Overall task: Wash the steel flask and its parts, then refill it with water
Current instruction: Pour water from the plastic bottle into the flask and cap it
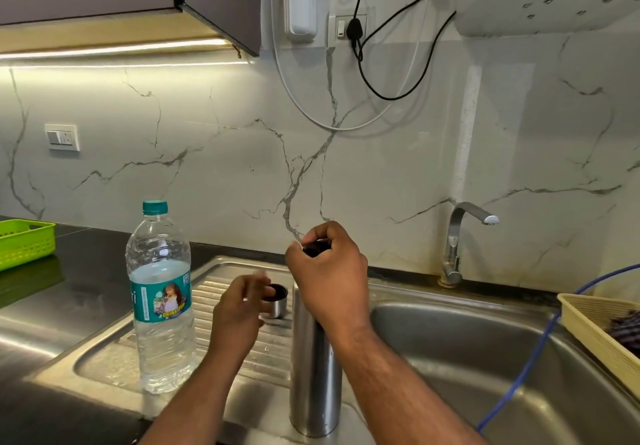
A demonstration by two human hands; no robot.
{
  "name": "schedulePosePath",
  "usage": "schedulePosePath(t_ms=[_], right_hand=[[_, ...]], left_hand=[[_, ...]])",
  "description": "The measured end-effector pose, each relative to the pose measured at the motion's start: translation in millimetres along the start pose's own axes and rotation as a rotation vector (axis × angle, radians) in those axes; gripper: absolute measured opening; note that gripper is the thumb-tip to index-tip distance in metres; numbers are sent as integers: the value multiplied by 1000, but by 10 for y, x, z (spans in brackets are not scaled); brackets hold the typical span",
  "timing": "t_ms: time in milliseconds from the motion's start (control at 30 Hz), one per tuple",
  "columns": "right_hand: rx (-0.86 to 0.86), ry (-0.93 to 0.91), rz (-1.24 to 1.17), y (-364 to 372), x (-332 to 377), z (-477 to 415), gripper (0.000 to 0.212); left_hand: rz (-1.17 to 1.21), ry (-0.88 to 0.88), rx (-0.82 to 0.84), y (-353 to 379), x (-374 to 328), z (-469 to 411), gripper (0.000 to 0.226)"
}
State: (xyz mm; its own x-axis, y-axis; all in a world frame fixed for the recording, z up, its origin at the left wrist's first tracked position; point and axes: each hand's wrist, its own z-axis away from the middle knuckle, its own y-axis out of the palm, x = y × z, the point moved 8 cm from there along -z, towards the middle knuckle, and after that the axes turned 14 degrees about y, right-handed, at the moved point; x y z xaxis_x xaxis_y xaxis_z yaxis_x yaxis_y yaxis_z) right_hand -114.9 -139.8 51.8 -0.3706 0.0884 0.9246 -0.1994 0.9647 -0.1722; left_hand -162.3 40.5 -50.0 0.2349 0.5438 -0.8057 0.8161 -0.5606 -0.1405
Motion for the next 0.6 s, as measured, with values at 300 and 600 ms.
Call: schedulePosePath(t_ms=[300,600], right_hand=[[11,-12,-14,14,-25,13,15],[24,-13,2,-18,3,36,15]], left_hand=[[-1076,263,572,576,207,-333,27],[-643,182,247,200,-151,-447,16]])
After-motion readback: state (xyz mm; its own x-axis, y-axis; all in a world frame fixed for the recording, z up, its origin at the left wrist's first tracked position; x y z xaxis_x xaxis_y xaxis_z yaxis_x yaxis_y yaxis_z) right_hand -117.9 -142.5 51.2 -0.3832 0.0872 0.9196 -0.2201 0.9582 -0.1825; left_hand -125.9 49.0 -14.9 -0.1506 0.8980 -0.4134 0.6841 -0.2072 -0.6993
